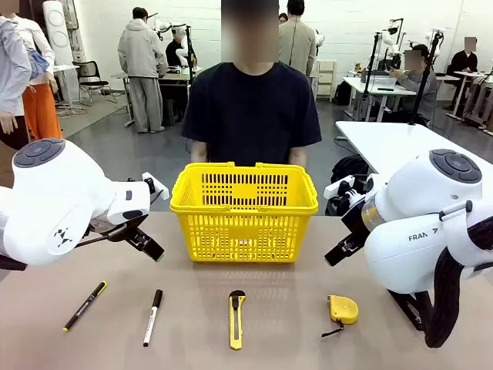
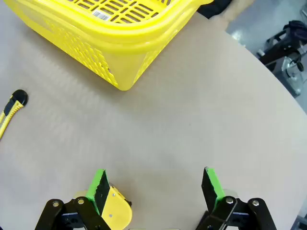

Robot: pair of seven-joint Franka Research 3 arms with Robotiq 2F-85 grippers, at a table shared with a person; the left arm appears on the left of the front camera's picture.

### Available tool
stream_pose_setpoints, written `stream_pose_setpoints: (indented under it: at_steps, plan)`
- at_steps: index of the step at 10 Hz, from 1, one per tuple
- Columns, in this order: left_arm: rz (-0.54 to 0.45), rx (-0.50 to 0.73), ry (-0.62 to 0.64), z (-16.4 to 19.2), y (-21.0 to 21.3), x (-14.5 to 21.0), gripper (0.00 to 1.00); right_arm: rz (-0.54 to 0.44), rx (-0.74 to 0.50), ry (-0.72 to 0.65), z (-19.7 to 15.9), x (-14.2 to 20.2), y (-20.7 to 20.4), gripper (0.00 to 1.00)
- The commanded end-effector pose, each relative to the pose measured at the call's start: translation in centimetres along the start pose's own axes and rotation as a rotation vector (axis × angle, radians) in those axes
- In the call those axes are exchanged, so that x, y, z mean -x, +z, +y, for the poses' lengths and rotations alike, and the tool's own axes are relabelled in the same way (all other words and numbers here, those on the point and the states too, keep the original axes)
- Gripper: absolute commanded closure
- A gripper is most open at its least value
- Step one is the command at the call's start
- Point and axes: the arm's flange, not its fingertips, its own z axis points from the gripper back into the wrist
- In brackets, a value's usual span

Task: Place the items the person wants into the basket.
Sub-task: Pick up the item the person points to and place it in the Market Basket.

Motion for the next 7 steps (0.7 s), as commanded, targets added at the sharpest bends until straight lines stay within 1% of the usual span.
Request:
stream_pose_setpoints:
  at_steps: [1, 7]
  plan:
    - [0.0, 0.0, 0.0, -0.01, 0.0, 0.0, 0.0, 0.0, 0.0, 0.0, 0.0, 0.0, 0.0, 0.0]
    - [0.0, 0.0, 0.0, -0.01, 0.0, 0.0, 0.0, 0.0, 0.0, 0.0, 0.0, 0.0, 0.0, 0.0]
